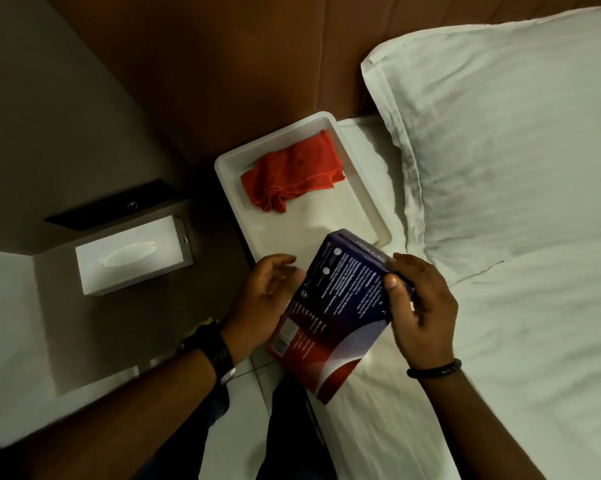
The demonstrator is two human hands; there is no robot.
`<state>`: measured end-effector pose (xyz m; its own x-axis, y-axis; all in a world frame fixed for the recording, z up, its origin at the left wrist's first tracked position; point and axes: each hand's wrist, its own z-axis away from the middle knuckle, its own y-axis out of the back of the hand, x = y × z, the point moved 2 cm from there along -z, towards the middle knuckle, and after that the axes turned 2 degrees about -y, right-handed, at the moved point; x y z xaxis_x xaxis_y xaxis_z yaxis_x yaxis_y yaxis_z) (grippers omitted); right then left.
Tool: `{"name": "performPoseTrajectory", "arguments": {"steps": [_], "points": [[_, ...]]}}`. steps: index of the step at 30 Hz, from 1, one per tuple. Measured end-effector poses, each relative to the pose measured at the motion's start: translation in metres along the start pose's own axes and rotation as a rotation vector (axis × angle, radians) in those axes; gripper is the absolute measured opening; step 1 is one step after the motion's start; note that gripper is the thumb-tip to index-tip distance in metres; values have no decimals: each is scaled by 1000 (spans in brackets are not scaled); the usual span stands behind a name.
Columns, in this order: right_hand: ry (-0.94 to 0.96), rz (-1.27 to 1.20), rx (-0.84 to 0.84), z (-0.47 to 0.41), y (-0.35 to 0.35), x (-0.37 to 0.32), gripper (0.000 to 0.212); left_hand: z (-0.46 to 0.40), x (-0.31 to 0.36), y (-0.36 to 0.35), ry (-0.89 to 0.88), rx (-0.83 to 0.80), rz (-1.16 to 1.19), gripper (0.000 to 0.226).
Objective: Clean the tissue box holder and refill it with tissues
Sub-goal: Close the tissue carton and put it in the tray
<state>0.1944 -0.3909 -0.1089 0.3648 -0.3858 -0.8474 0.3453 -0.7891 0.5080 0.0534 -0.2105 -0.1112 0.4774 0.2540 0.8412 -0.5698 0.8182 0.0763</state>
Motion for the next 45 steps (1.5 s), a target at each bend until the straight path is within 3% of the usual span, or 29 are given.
{"name": "performPoseTrajectory", "arguments": {"steps": [2, 5, 12, 19, 25, 29, 31, 33, 37, 39, 41, 45], "points": [[-145, -141, 136, -8, 5, 0, 37, 17, -9, 8, 83, 90, 24, 59], [-327, -251, 279, -21, 1, -4, 24, 32, -12, 16, 169, 129, 135, 51], [-486, -318, 327, -56, -34, -10, 30, 1, 35, 26, 92, 219, 165, 39], [-378, -118, 123, -83, -40, -15, 42, -25, 54, 51, 21, 316, 96, 36], [-535, -150, -34, -109, -42, -34, 64, -28, 67, 59, -120, 450, 178, 26], [-581, -233, -89, -123, -43, -42, 44, -29, 66, 61, -98, 385, 259, 31], [-552, -274, -153, -124, -45, -43, 31, -29, 59, 59, -6, 324, 295, 22], [-498, -368, -235, -123, -47, -43, 31, -26, 54, 58, 124, 276, 376, 16], [-503, -396, -245, -122, -46, -36, 31, -26, 51, 52, 255, 251, 381, 30], [-503, -324, -204, -122, -42, -29, 24, -25, 49, 48, 241, 328, 342, 17], [-470, -200, -192, -122, -38, -24, 37, -26, 47, 46, 181, 367, 310, 9], [-466, -156, -227, -123, -38, -9, 29, -30, 40, 38, 27, 291, 230, 27]]}}
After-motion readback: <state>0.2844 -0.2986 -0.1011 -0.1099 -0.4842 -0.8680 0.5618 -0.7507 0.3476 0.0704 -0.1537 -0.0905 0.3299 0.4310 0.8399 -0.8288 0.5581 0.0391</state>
